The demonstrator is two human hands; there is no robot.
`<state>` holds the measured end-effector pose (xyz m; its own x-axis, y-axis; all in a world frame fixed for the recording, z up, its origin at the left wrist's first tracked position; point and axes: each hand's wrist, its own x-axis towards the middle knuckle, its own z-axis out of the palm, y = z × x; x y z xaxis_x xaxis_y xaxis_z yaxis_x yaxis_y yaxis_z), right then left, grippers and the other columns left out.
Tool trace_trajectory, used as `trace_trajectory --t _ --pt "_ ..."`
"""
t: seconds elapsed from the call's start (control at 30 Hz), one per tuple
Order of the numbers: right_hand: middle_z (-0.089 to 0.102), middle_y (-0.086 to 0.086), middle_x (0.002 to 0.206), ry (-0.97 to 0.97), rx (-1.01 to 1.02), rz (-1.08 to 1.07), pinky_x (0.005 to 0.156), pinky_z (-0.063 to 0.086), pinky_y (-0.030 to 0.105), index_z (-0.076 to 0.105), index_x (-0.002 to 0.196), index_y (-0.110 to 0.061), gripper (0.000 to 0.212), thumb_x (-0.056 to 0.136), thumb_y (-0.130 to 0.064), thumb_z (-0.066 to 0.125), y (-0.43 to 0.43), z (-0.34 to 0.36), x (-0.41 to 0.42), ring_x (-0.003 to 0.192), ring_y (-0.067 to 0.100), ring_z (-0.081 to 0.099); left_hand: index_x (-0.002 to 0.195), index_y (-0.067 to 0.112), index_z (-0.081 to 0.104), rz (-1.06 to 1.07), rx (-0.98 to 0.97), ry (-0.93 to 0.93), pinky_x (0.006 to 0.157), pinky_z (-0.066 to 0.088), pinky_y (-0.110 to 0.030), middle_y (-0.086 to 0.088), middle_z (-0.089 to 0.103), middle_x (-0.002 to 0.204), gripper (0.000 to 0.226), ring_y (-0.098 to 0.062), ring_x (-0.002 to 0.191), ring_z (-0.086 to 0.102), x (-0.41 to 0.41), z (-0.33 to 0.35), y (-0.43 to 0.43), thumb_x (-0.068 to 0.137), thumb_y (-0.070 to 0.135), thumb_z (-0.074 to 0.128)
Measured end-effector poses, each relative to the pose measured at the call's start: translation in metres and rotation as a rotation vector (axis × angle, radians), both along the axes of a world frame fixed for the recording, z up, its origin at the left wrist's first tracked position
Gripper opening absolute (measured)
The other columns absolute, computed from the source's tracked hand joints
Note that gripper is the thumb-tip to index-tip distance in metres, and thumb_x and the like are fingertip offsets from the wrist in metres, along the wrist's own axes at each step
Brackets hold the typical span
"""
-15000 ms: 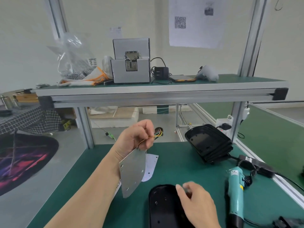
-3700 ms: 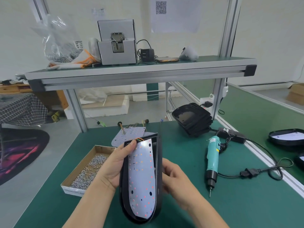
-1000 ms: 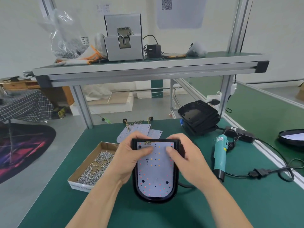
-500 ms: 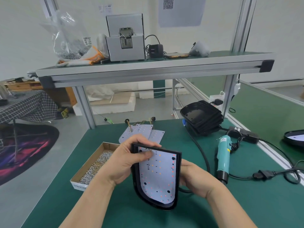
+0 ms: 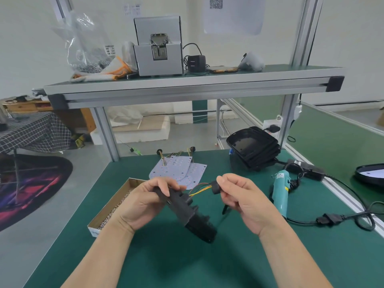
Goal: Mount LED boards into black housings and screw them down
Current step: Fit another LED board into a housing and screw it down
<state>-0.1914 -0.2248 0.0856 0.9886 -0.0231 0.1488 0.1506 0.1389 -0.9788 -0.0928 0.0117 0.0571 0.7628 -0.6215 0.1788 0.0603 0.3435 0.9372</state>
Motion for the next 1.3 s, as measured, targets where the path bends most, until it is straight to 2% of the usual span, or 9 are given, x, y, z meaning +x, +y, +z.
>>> trace_trajectory --t 0.17,0.27,0.43,0.5,0.7,0.93,1.1,1.17,1.3 --pt "0.054 -0.013 0.054 -0.045 -0.06 -0.012 0.047 0.028 0.009 0.057 0.049 -0.021 0.047 0.095 -0.019 0.064 0.016 0.011 -0.003 0.047 0.002 0.033 0.072 0.01 0.074 0.05 0.218 -0.071 0.114 0.037 -0.042 -0.016 0.066 0.129 0.06 -0.031 0.132 0.055 0.0 0.014 0.004 0.068 -0.031 0.03" --pt "0.06 -0.01 0.055 -0.016 -0.097 -0.081 0.05 0.03 0.012 0.048 0.046 -0.021 0.052 0.094 -0.015 0.068 0.025 0.012 -0.002 0.048 0.003 0.032 0.102 0.008 0.073 0.154 0.322 -0.151 0.118 0.032 -0.04 -0.006 0.068 0.13 0.068 -0.018 0.131 0.057 -0.011 0.036 0.007 0.073 -0.034 0.028" --pt "0.049 0.022 0.065 0.001 -0.219 -0.137 0.063 0.029 0.032 0.048 0.064 0.001 0.045 0.092 -0.025 0.072 0.042 0.013 -0.003 0.066 0.018 0.037 0.142 0.05 0.043 -0.016 0.748 -0.645 0.103 0.036 -0.009 0.03 0.057 0.131 0.064 0.012 0.127 0.046 -0.051 0.062 -0.02 0.084 0.032 0.063" --pt "0.055 0.01 0.067 0.015 -0.345 -0.108 0.064 0.032 0.033 0.057 0.07 -0.003 0.037 0.09 -0.033 0.063 0.045 0.016 -0.004 0.066 0.017 0.041 0.149 0.041 0.037 0.069 0.836 -0.8 0.095 0.032 -0.001 0.033 0.055 0.125 0.073 0.014 0.12 0.046 -0.064 0.06 -0.036 0.081 0.054 0.058" --pt "0.05 -0.003 0.059 -0.121 -0.672 -0.201 0.056 0.034 0.031 0.057 0.068 -0.013 0.029 0.095 -0.022 0.061 0.037 0.022 -0.012 0.055 0.007 0.035 0.104 0.017 0.058 0.182 0.817 -0.896 0.082 0.045 -0.037 0.007 0.061 0.093 0.02 -0.011 0.088 0.054 -0.067 0.052 -0.035 0.1 0.032 0.045" --pt "0.045 -0.011 0.052 -0.237 -0.6 -0.415 0.051 0.029 0.021 0.053 0.068 -0.017 0.029 0.096 -0.014 0.06 0.048 0.02 -0.012 0.051 0.009 0.035 0.087 0.011 0.044 0.206 0.982 -0.805 0.092 0.035 -0.041 0.003 0.048 0.084 0.029 -0.02 0.089 0.043 -0.068 0.042 -0.02 0.102 0.035 0.038" --pt "0.039 -0.013 0.051 -0.241 -0.487 -0.401 0.05 0.026 0.018 0.054 0.069 -0.012 0.028 0.097 -0.012 0.06 0.055 0.017 -0.01 0.05 0.009 0.029 0.088 0.027 0.054 0.211 1.049 -0.626 0.119 0.013 -0.04 0.01 0.041 0.141 0.024 -0.005 0.147 0.008 -0.062 0.037 -0.003 0.098 0.047 0.044" --pt "0.038 -0.006 0.054 -0.207 -0.407 -0.385 0.052 0.028 0.027 0.055 0.07 -0.011 0.028 0.097 -0.014 0.06 0.056 0.014 -0.01 0.053 0.01 0.028 0.085 0.039 0.061 0.23 0.981 -0.523 0.122 0.013 -0.043 0.006 0.028 0.157 0.012 -0.002 0.151 -0.003 -0.064 0.039 0.001 0.096 0.04 0.058" --pt "0.044 0.0 0.056 -0.163 -0.315 -0.416 0.057 0.03 0.031 0.06 0.07 -0.012 0.025 0.095 -0.012 0.063 0.047 0.019 -0.012 0.059 0.013 0.035 0.088 0.042 0.073 0.408 0.818 -0.473 0.111 0.03 -0.026 0.038 0.027 0.15 0.023 0.022 0.131 0.027 -0.072 0.043 -0.002 0.07 0.055 0.07"
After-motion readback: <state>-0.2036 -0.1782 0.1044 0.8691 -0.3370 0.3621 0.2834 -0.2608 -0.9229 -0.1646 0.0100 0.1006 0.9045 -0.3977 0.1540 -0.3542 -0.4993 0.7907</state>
